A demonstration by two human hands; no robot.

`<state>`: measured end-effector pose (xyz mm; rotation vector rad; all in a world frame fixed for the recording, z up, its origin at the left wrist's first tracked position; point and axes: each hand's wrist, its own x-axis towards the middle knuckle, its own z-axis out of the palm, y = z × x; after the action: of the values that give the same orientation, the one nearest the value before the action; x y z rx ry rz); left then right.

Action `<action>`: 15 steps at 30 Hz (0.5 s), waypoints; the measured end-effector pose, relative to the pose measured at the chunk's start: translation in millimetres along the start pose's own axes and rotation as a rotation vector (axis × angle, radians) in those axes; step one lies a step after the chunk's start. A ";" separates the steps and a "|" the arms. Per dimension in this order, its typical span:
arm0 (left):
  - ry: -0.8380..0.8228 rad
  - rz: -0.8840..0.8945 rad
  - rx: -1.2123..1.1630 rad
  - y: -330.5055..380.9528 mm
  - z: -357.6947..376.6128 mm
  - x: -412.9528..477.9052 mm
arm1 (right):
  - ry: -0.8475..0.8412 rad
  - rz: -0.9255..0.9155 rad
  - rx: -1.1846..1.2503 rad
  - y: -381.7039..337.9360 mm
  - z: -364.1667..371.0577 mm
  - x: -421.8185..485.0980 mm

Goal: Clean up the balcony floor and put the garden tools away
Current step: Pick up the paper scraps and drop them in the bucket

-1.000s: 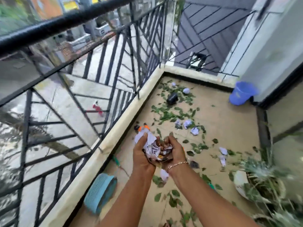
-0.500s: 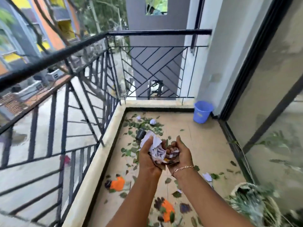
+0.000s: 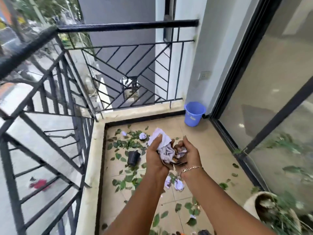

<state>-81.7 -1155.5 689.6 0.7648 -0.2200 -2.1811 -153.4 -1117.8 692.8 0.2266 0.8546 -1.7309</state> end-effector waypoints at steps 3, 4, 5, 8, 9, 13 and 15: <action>-0.017 0.023 0.008 19.4 8.2 26.2 | -0.002 -0.024 0.020 1.1 18.3 27.6; -0.016 0.015 0.012 25.6 10.0 33.3 | -0.003 -0.024 0.016 2.0 24.4 35.4; 0.000 0.006 0.010 31.5 10.2 46.3 | -0.007 -0.024 0.013 1.9 32.7 44.8; 0.027 -0.003 0.011 46.3 11.2 70.4 | -0.022 -0.013 0.014 1.7 49.0 62.5; 0.028 0.007 0.007 50.1 12.8 80.7 | -0.029 -0.012 0.019 1.0 54.0 72.1; 0.061 0.040 0.038 70.5 25.0 122.5 | -0.047 -0.003 0.007 -6.4 73.4 118.6; 0.073 0.021 0.085 79.6 32.9 150.0 | -0.053 -0.002 0.015 -12.2 82.8 149.8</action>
<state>-125.7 -1322.5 679.4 0.8839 -0.2832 -2.1314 -194.0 -1283.6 674.9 0.1894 0.8038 -1.7387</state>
